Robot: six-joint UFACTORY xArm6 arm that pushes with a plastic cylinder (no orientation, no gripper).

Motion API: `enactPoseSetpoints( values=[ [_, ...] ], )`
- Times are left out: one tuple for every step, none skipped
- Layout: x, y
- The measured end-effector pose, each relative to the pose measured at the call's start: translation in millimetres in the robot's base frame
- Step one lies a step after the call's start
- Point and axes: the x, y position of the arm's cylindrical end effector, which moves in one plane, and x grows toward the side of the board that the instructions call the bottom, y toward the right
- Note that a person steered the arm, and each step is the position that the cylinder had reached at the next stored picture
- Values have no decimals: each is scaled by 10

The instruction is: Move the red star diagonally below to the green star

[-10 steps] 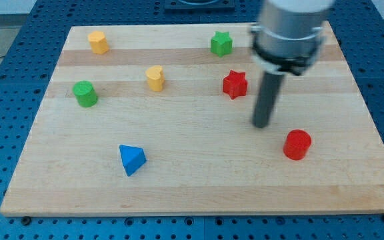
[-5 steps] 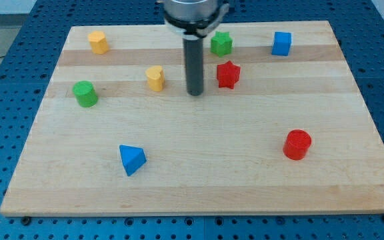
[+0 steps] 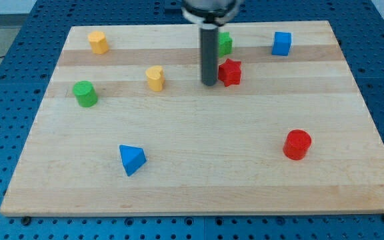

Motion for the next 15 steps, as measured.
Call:
enactPoseSetpoints(
  values=[
    [-2, 365],
    [-50, -56],
    [-294, -205],
    [-330, 666],
    [-687, 953],
    [-966, 927],
    [-967, 1093],
    [-781, 636],
    [-729, 1231],
    [-876, 1415],
    [-912, 1426],
    [-313, 1781],
    [138, 1743],
    [-215, 1183],
    [-304, 1178]
  ],
)
